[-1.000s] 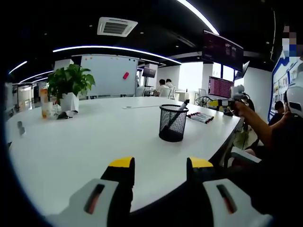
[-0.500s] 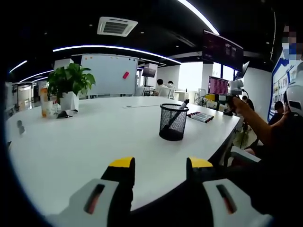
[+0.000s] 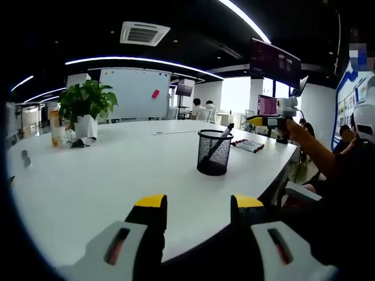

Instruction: Pick up the whiteboard markers from the pen holder and place them facing the whiteboard neatly

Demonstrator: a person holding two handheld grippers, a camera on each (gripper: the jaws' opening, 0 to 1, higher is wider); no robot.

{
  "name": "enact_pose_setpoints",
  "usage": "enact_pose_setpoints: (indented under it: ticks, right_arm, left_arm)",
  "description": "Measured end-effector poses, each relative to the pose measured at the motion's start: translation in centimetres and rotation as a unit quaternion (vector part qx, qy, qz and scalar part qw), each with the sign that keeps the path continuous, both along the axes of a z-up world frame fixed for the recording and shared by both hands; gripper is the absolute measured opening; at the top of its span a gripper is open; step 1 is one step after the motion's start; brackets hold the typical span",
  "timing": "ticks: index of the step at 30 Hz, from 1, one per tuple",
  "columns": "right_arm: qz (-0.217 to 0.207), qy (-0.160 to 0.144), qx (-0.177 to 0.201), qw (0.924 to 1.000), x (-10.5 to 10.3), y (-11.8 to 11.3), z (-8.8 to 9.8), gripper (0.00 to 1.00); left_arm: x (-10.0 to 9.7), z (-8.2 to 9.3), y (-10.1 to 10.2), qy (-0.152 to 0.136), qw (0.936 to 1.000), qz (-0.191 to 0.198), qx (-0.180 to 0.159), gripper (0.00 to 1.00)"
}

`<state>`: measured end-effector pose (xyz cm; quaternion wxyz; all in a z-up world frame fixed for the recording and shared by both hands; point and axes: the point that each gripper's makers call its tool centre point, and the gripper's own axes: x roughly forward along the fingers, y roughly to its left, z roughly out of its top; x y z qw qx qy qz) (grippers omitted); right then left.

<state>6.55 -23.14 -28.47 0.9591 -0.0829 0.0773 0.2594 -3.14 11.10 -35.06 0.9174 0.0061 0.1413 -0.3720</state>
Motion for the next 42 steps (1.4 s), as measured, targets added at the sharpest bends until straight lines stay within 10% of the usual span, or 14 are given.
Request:
enact_pose_setpoints:
  ticks: [21,42]
  right_arm:
    - [0.120,-0.006,0.013,0.9927,-1.0,8.8,1.9,0.40]
    - [0.187,0.026,-0.014,0.9818,-1.0,13.8,-1.9,0.31]
  left_arm:
    - [0.0,-0.4,0.5,0.004,1.0000,0.003,-0.004,0.45]
    - [0.1,-0.8,0.8,0.007,0.9999,0.007,-0.007,0.45]
